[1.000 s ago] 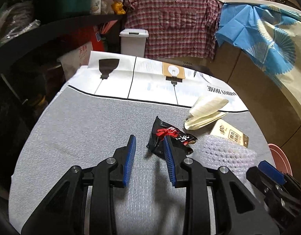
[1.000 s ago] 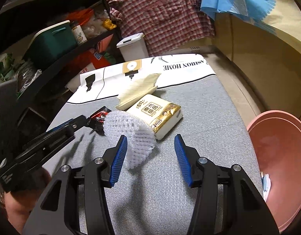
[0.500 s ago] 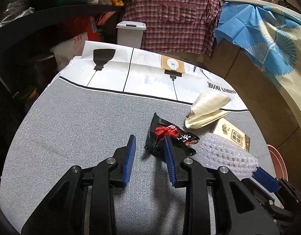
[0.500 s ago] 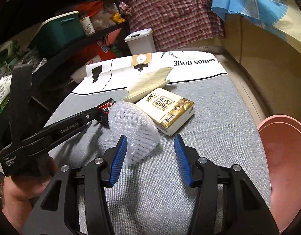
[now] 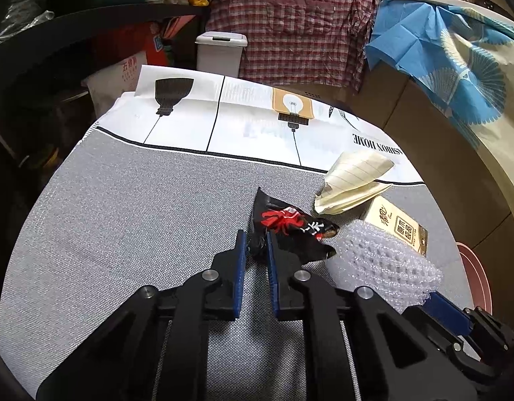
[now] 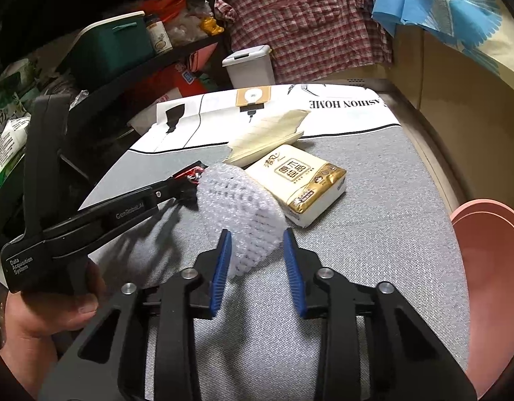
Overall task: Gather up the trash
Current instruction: 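Grasp the black snack wrapper with the left tool while the right grasps the white foam net, then carry the foam net and black wrapper over the pink bin and open both tools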
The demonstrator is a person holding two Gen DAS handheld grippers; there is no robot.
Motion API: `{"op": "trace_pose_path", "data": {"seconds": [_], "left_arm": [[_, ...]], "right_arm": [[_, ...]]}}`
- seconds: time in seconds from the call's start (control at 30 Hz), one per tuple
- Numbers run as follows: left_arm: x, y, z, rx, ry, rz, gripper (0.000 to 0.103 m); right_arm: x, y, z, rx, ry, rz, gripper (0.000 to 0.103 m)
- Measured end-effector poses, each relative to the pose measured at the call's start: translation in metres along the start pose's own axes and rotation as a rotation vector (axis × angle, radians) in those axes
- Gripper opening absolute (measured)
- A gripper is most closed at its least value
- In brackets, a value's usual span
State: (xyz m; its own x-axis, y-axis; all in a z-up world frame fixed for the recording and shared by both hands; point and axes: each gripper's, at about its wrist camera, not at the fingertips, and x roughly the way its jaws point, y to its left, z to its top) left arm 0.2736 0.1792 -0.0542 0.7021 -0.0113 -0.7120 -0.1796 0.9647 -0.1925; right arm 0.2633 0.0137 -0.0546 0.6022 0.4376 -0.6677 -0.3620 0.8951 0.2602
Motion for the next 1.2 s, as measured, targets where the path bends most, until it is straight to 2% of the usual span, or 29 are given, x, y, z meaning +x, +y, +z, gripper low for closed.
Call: {"op": "trace_pose_path", "data": {"seconds": [0.07,0.13,0.23,0.57,0.9,1.2], "left_arm": [[-0.001,-0.001,-0.001,0.005,0.001,-0.008,0.009],[-0.002,-0.001,-0.003,0.002,-0.003,-0.009,0.008],[-0.007,0.003,-0.005,-0.014,-0.015,-0.002,0.008],[-0.033,0.004,-0.013,-0.008,-0.052,0.036,0.008],[-0.085,0.006,-0.020,0.000,-0.105,0.084,0.007],[-0.129,-0.010,-0.042,0.013,-0.147,0.062,0.007]], "right_arm": [[0.001,0.000,-0.001,0.004,0.008,0.010,0.024],[0.003,0.000,-0.001,0.012,0.019,0.024,0.013],[0.002,0.000,-0.002,0.013,0.017,0.034,0.004],[-0.015,0.008,0.004,0.024,-0.008,0.073,0.002],[-0.063,0.013,0.009,-0.006,-0.052,0.071,0.001],[-0.115,0.005,0.007,-0.043,-0.072,0.001,0.001]]}}
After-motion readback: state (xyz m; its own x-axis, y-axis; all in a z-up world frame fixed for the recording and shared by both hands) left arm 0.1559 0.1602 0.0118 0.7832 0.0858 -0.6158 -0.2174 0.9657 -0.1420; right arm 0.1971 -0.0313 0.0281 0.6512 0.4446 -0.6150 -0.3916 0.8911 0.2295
